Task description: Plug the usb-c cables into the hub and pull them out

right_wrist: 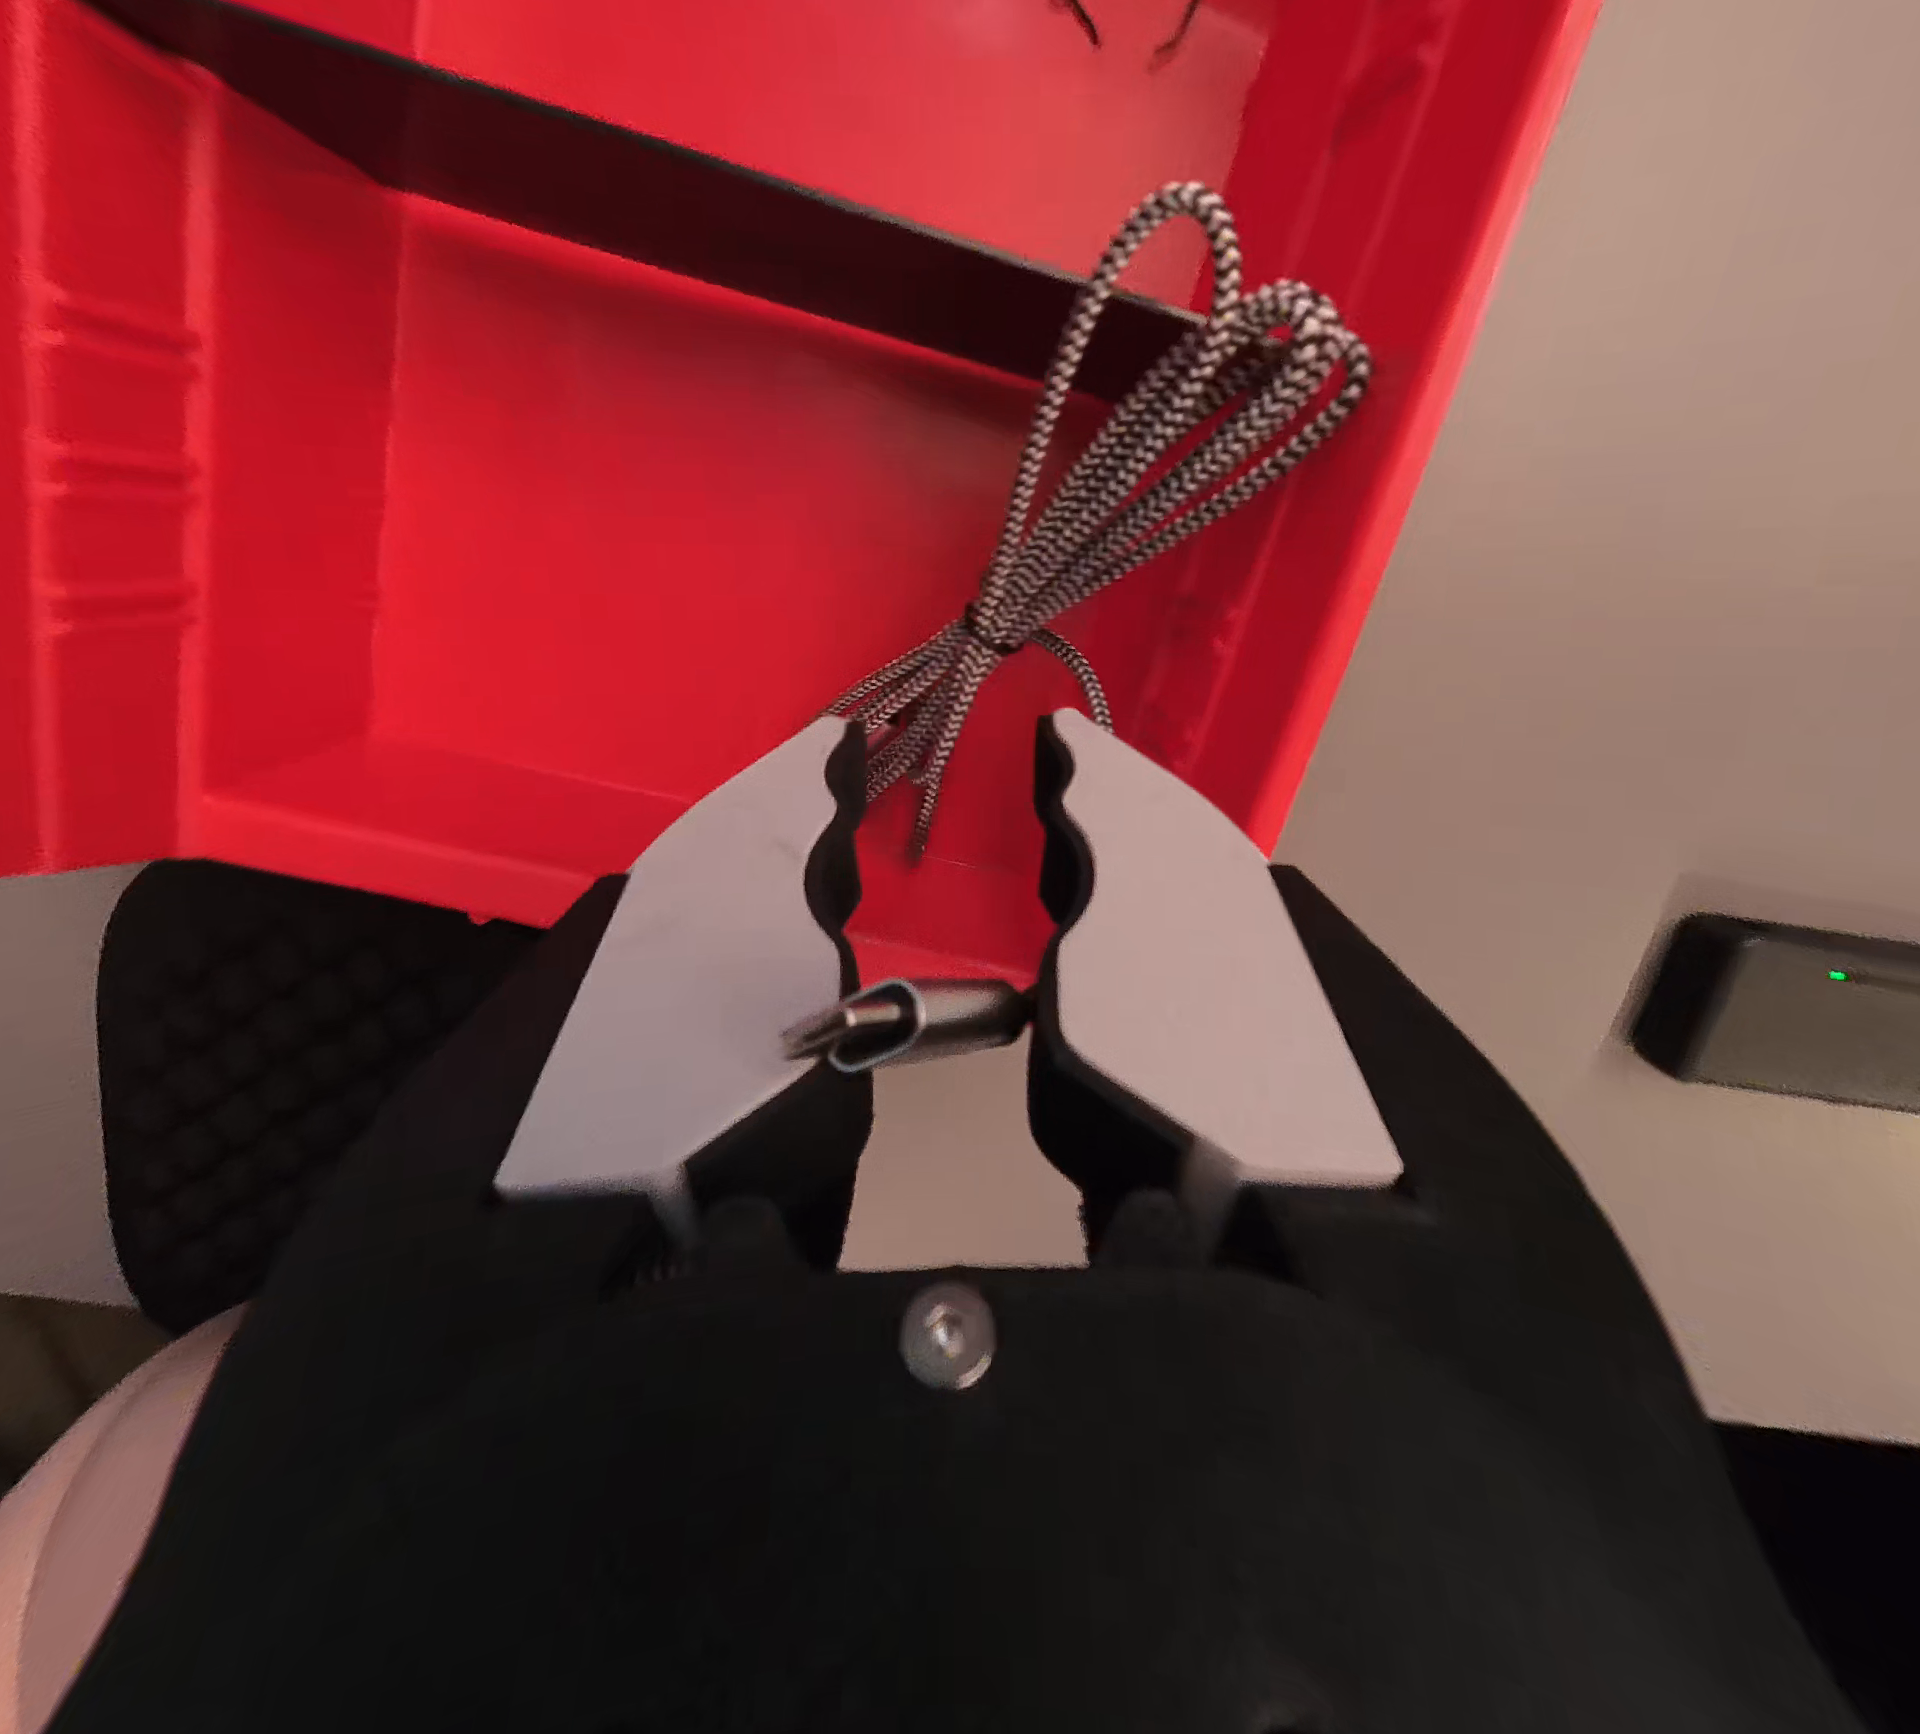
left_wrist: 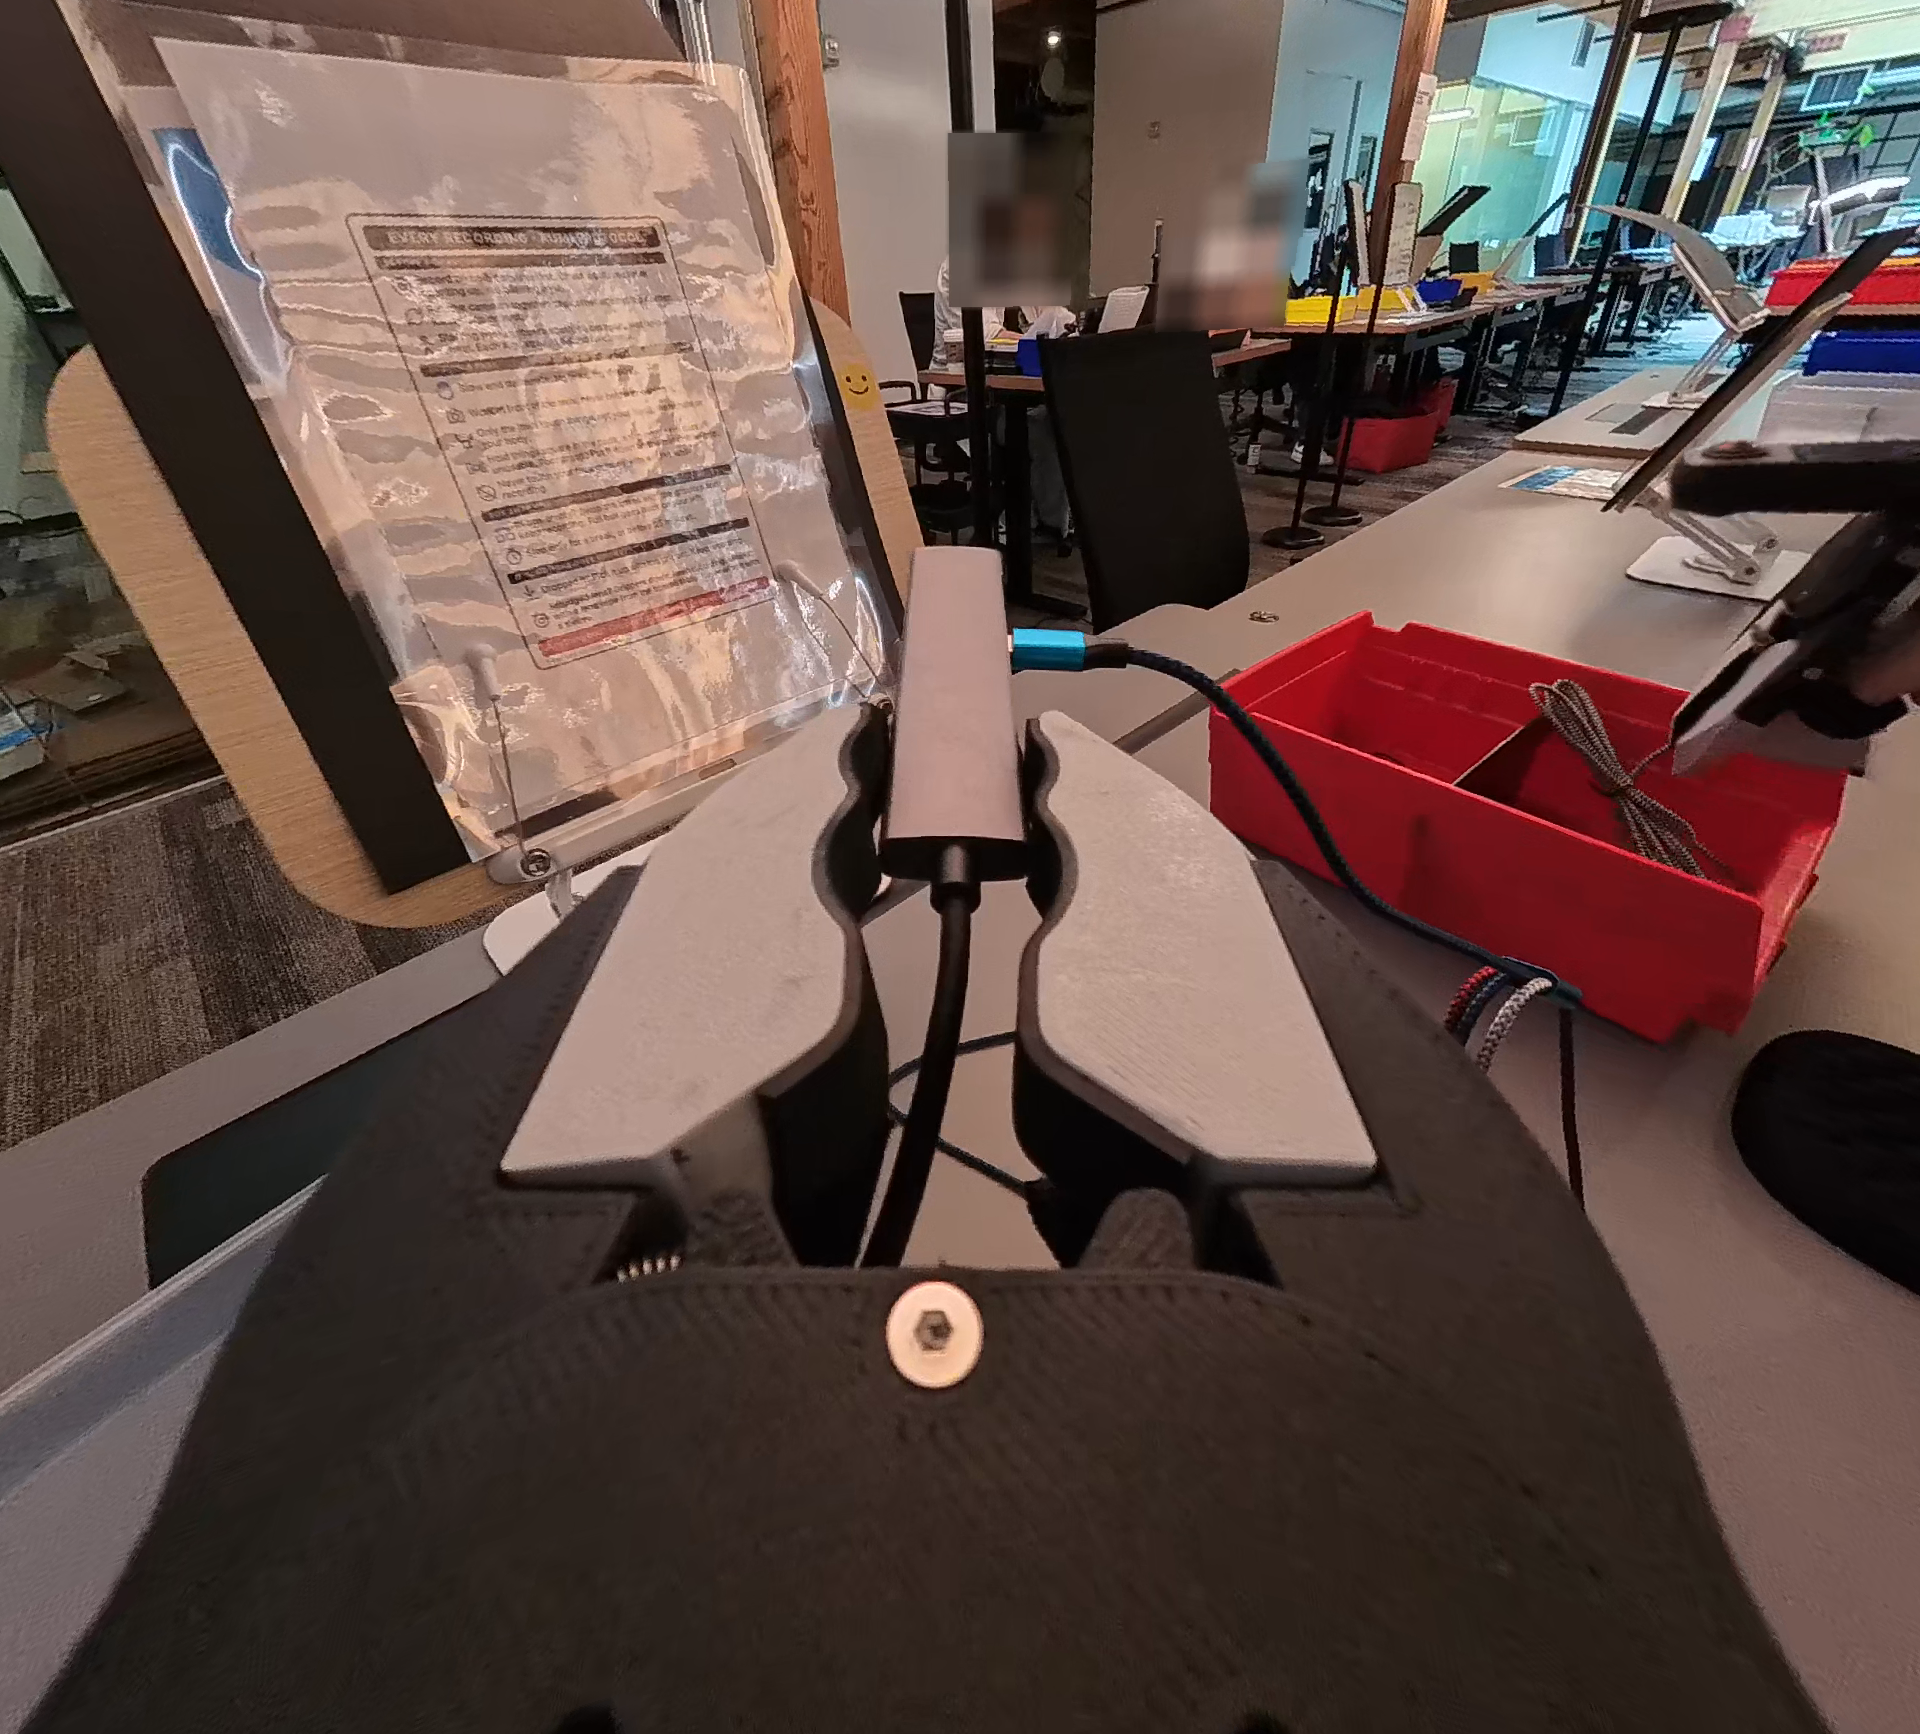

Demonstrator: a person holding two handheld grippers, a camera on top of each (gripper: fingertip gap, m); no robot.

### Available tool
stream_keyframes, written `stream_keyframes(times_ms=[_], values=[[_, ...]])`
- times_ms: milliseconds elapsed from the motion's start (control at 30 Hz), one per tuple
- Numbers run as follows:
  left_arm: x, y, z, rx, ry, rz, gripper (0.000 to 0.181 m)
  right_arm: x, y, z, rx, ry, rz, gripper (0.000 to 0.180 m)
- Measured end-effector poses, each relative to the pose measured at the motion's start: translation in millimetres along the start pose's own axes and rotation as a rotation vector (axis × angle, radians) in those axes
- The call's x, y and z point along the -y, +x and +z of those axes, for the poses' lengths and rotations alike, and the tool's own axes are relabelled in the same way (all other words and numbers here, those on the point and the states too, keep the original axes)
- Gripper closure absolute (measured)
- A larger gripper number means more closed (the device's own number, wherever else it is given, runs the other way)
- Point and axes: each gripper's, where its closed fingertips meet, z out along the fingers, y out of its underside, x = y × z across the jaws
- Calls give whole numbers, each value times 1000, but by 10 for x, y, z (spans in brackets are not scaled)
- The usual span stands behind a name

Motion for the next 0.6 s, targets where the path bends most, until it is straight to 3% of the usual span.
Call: stream_keyframes(times_ms=[100, 267, 600], values=[[-7, 16, 10, -3, -4, 4, 156, -22, 48, 56, -9, -45, 22, 159], [-14, 20, 17, -8, -5, 0, 156, 33, -39, -73, 3, 1, -49, 164], [-10, 37, 17, -13, -4, 3, 156, 552, -270, -671, -14, 349, -57, 166]])
